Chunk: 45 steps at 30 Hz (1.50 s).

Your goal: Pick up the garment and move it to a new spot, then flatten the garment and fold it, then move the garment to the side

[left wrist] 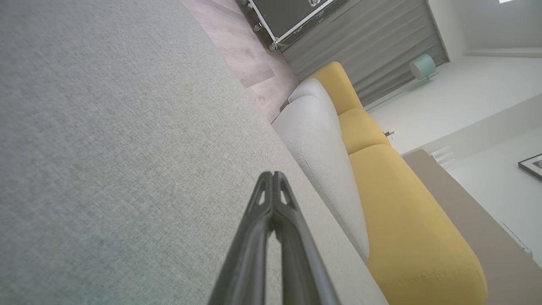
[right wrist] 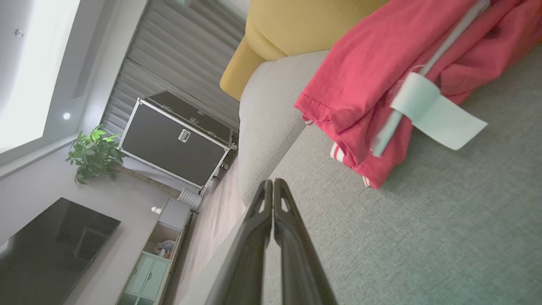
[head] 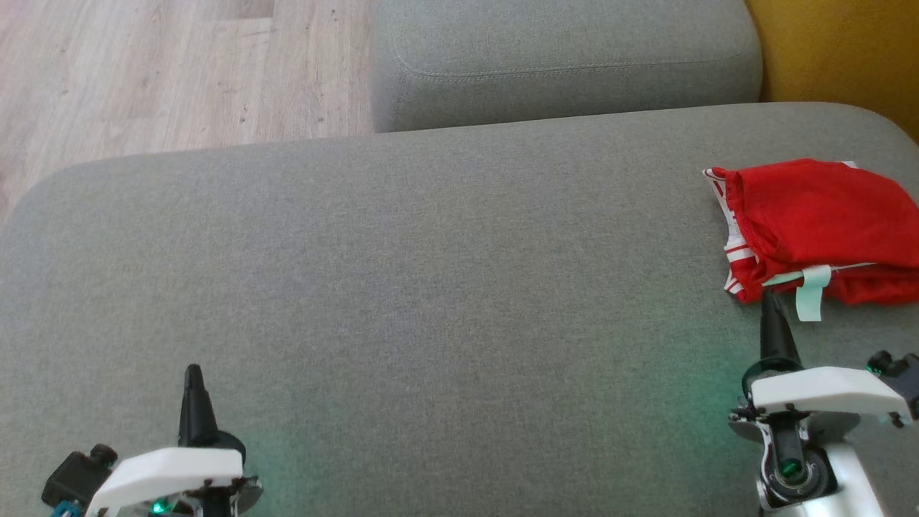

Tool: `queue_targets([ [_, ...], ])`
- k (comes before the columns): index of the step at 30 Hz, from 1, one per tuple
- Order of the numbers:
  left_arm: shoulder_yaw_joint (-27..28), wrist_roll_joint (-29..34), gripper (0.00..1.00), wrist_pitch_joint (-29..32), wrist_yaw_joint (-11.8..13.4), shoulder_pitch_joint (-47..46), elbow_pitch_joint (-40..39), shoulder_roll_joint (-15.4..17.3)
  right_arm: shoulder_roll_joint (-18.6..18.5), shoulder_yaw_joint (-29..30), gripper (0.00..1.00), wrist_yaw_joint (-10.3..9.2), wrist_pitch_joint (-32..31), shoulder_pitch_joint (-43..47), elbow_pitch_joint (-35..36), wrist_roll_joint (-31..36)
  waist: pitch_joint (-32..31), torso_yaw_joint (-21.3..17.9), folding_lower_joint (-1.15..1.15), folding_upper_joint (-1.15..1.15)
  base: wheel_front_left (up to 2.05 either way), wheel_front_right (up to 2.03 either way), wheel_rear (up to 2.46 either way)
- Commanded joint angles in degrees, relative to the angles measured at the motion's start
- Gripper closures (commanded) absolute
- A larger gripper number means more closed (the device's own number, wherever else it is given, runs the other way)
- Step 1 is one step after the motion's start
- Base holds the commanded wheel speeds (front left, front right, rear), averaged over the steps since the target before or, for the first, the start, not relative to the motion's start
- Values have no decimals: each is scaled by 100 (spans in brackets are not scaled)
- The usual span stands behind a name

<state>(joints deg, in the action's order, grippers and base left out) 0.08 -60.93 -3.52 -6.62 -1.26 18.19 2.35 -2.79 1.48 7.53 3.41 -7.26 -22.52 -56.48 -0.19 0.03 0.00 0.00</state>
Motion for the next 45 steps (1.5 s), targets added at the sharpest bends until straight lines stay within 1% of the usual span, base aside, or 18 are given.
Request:
queue_targets([
  [1, 167, -147, 100, 52, -43, -322, -207, 29, -18, -16, 100, -2, -60, -97, 249, -180, 1, 0, 0, 0, 0, 0, 0],
  [45, 532, -2431, 100, 779, -77, -454, -364, 48, -11, 383, 100, -4, -773, 60, 709, -2779, 28, -2, 0, 0, 0, 0, 0],
])
